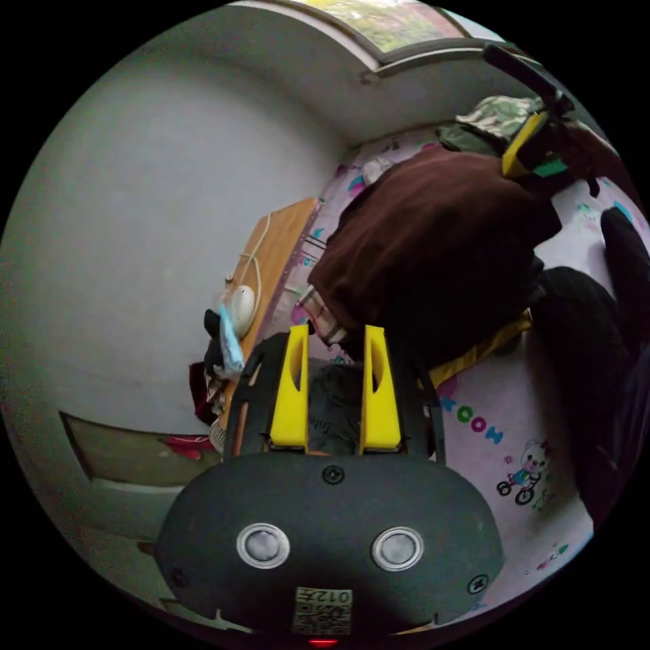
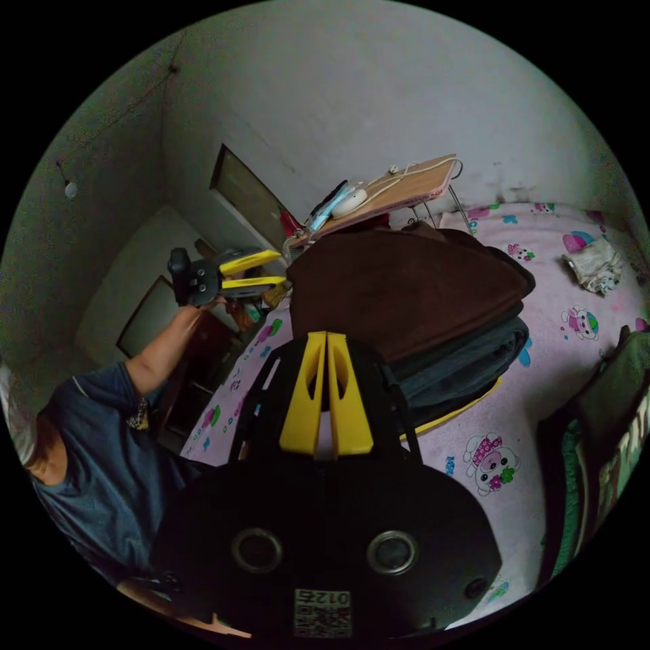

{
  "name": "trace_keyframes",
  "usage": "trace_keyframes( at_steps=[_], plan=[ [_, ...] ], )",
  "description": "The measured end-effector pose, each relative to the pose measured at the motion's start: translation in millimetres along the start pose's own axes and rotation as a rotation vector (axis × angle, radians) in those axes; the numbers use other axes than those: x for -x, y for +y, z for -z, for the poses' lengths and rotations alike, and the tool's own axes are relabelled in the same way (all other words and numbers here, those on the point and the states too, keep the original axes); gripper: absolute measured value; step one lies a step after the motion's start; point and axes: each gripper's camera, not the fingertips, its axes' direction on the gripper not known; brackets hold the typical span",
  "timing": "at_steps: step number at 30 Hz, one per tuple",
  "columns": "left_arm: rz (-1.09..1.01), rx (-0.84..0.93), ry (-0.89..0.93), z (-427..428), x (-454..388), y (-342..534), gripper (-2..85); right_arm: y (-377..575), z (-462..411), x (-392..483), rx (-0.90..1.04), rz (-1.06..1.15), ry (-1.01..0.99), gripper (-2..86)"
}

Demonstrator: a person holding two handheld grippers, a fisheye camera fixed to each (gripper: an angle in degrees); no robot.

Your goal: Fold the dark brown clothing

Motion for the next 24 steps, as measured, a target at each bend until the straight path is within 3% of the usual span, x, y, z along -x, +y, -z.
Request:
trace_keyframes(
  at_steps=[7,12,18,24],
  plan=[
    [-0.235,0.079,-0.052,-18,-51,-39,10.4,10,4,8,0.006,0.000,-0.003,-0.9],
    [-0.203,0.038,-0.012,-4,-40,-51,10.9,20,8,13,0.005,-0.006,-0.007,-0.9],
    [-0.308,0.071,-0.047,-15,-75,-61,10.3,31,10,27,0.012,-0.006,-0.008,-0.9],
    [-0.375,0.106,-0.100,-43,-105,-78,3.0,45,12,48,0.028,-0.007,0.012,-0.9]
  ],
)
